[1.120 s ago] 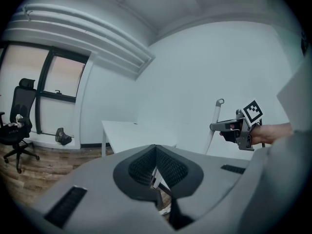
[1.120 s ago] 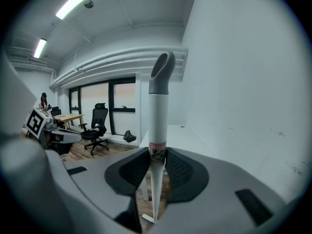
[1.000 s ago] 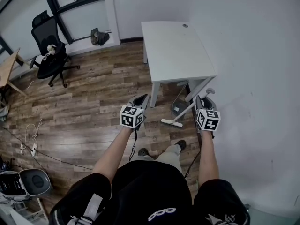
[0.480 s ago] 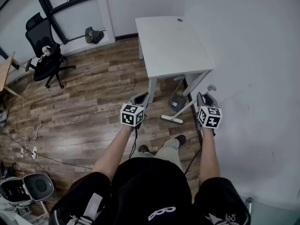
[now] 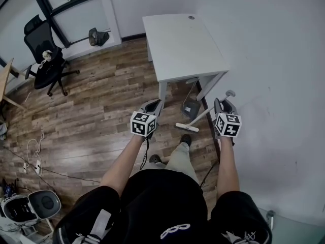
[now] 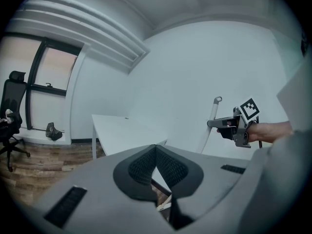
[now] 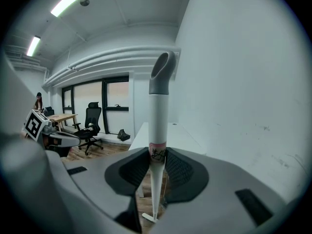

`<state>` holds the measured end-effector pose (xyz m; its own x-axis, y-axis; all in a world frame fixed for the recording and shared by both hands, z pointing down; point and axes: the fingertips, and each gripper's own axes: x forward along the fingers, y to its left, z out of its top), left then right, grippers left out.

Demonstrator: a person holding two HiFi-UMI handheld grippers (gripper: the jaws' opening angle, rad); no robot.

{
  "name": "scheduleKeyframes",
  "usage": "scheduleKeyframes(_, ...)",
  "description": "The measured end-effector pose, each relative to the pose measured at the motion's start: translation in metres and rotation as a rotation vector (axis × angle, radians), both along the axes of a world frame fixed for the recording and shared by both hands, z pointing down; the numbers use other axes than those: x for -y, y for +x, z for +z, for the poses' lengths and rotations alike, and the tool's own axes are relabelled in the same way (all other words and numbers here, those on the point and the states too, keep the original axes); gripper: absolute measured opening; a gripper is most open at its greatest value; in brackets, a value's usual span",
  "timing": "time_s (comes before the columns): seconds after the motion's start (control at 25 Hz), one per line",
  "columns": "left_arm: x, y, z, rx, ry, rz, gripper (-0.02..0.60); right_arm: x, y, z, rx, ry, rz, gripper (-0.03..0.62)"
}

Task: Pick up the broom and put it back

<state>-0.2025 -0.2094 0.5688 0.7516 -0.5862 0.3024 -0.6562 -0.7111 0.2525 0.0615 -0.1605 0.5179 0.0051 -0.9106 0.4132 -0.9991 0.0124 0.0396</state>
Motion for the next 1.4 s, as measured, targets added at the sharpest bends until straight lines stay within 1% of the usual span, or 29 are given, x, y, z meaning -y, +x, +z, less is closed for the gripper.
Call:
scheduleKeyframes(0.32, 0.005, 0.009, 0.007, 0.032, -0.006, 0.022, 0.011, -0.005, 0.024, 0.015, 0.026, -0.022, 0.051, 0.114)
scheduleKeyframes(0.64, 0.020, 0.041, 0.013, 0.053, -0.018, 0.053, 0.011, 0.004, 0.053, 0.036, 0.036, -0.056, 0.076, 0.114)
scheduleKeyframes(0.88, 0.033, 0.068, 0.023, 0.067, -0.042, 0.059, 0.011, 0.016, 0.082, 0.055, 0.043, -0.092, 0.083, 0.114)
scheduleKeyframes(1.4, 0.084, 0.126, 0.026, 0.080, -0.056, 0.044, 0.011, 0.069, 0.140, 0.082, 0.044, -0.145, 0.071, 0.115)
